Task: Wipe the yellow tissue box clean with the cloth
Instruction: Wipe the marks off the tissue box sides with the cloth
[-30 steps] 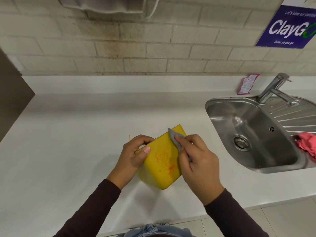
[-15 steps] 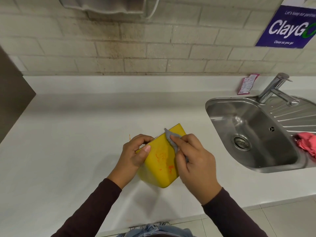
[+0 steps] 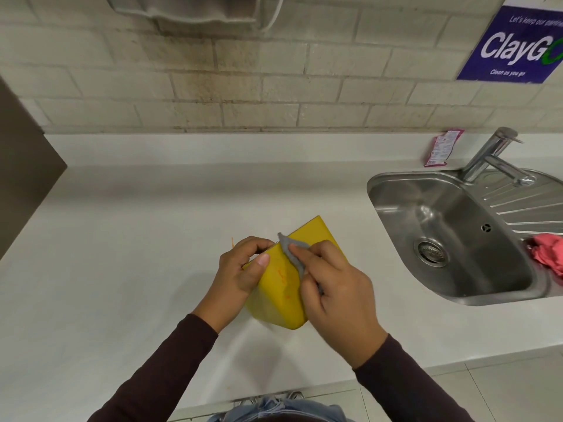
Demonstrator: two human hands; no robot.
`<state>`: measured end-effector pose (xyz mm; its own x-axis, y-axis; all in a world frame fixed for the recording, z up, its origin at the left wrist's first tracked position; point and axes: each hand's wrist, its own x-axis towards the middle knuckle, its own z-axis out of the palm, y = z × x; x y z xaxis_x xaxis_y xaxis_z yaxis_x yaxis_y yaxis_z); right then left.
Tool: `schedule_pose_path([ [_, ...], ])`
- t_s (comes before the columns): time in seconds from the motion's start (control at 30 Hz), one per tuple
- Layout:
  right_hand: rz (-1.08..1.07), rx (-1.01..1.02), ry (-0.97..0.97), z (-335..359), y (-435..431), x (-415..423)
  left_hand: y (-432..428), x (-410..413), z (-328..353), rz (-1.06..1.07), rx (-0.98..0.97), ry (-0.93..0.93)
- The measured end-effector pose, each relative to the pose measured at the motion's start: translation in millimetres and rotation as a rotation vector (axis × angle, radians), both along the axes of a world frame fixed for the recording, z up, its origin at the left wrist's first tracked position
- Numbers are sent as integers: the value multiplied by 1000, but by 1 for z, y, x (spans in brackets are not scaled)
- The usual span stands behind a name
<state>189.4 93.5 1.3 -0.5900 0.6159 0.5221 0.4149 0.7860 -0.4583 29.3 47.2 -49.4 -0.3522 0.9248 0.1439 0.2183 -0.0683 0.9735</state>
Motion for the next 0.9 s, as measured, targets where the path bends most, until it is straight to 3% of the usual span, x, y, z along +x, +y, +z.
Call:
schedule_pose_path([
  [0.2,149,55,-27,-7,-13,9,-1,3,0,2,0,-14],
  [0.43,11,-17,44,-4,5,12,-1,3,-1,-16,7,24],
  [0.73,286,47,-18,-13,-8,19,1,0,1,0,8,-21],
  [0.9,66,8,20,-8,17,24,0,-2,2,-15,-18,32],
])
